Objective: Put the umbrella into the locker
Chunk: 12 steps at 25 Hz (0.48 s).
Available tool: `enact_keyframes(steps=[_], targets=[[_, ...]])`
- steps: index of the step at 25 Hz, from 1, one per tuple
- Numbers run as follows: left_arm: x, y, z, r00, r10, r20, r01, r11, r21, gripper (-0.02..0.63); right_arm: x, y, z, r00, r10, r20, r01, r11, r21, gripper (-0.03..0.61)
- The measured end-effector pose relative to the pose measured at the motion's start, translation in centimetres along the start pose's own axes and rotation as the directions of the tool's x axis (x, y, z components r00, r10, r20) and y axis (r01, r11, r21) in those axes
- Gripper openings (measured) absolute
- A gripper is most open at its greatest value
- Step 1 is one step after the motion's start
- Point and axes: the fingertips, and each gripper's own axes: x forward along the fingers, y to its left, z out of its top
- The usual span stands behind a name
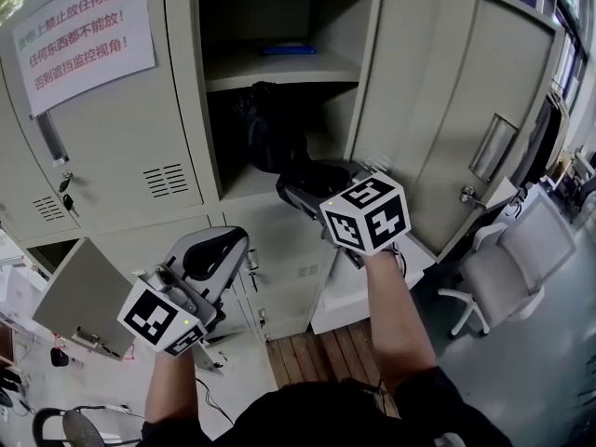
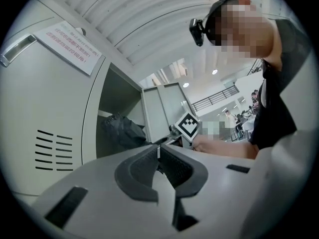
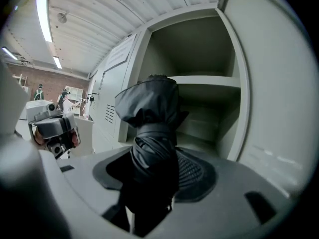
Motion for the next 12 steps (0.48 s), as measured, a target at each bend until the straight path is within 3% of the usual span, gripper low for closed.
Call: enact_keyframes(steps=[5, 12], targets=[[0.7, 1.3, 0.2, 0.999, 0.039, -0.027, -0.039, 0.999, 0.004, 0.028, 1.0, -0.1, 0.1, 0.999, -0.01, -0.051, 0.006, 0.998, -0.066, 0.236], [0.9, 1.1, -0.3, 0.999, 0.03, -0.03, -0.03, 1.0, -0.007, 0.028, 1.4, 0.0, -0.1, 0.997, -0.001, -0.073, -0.006, 0.995, -0.095, 0.235]])
